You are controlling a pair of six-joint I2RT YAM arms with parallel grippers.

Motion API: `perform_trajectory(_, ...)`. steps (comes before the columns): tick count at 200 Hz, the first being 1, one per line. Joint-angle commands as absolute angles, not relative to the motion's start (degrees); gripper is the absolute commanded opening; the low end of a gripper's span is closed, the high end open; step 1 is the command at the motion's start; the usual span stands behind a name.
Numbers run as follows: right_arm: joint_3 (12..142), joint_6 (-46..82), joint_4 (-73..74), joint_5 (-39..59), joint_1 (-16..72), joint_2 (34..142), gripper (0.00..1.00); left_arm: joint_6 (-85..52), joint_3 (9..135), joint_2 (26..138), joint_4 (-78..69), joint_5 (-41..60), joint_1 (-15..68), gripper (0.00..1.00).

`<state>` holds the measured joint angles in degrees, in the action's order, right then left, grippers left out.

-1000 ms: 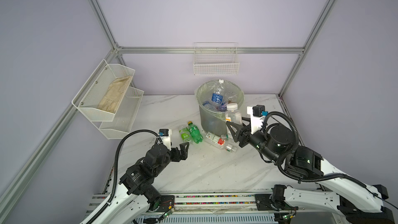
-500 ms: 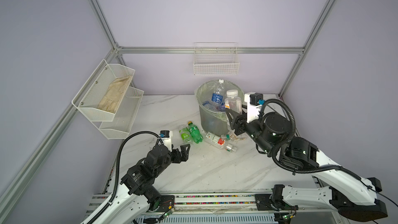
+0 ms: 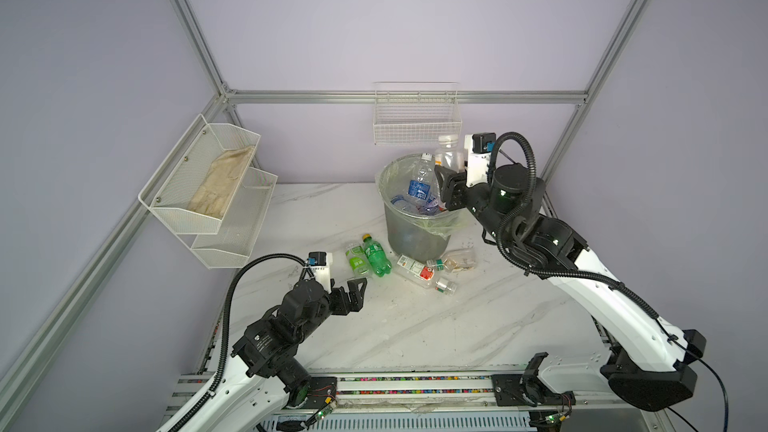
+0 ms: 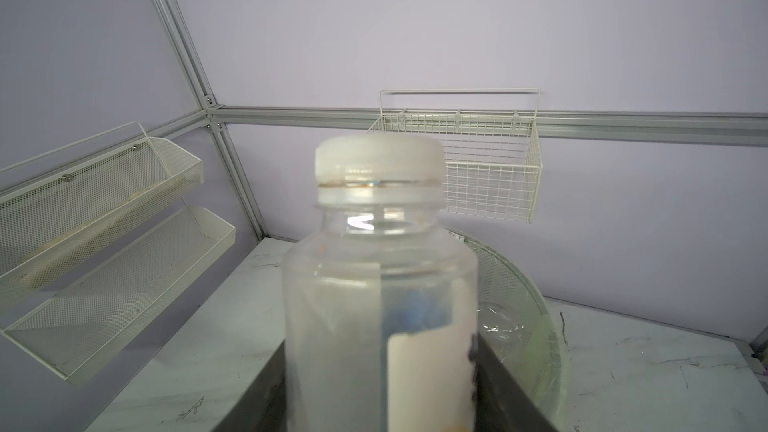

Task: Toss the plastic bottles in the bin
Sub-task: 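Lift the white-cap bottle with the right gripper and carry it over the bin, then open the right gripper above the bin to drop the white-cap bottle, then withdraw the right gripper while the left gripper reaches to the lime-print bottle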

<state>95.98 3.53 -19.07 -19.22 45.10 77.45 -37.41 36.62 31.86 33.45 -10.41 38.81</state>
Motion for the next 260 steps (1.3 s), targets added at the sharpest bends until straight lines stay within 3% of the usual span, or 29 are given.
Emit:
perform_trajectory(1,97.4,5.2,-19.2,-10.9,41.0,82.0,0.28,-37.1,34.3,31.4,30.8,-9.5,39.0,1.00)
perform_trajectory(14,97.4,6.6,-19.8,-6.5,38.5,84.8,0.32,-37.0,34.4,31.4,30.8,-9.4,39.0,1.00)
perform_trajectory(25,98.2,7.4,-21.9,-4.6,37.5,87.3,0.44,-36.9,34.4,31.2,30.8,-9.4,39.0,1.00)
perform_trajectory(30,98.6,7.5,-23.1,-4.6,37.5,88.2,0.55,-36.8,34.5,31.1,30.8,-9.3,39.0,1.00)
perform_trajectory(39,98.5,7.8,-24.4,-4.6,37.5,88.9,0.82,-36.7,34.5,31.0,30.9,-9.3,39.0,1.00)
perform_trajectory(50,97.2,7.8,-24.4,-4.8,37.5,88.2,0.97,-36.7,34.5,30.8,31.1,-9.4,39.0,1.00)
perform_trajectory(129,93.7,7.4,-26.7,-6.9,37.5,79.0,0.97,-36.8,35.7,33.4,30.1,-8.9,39.0,1.00)
perform_trajectory(193,86.7,7.5,-25.5,-1.5,37.5,71.2,0.97,-37.6,36.4,36.2,29.6,-8.9,39.0,1.00)
perform_trajectory(260,77.2,8.9,-23.1,5.4,37.6,63.8,0.97,-40.0,40.8,48.8,29.0,-9.4,37.5,1.00)
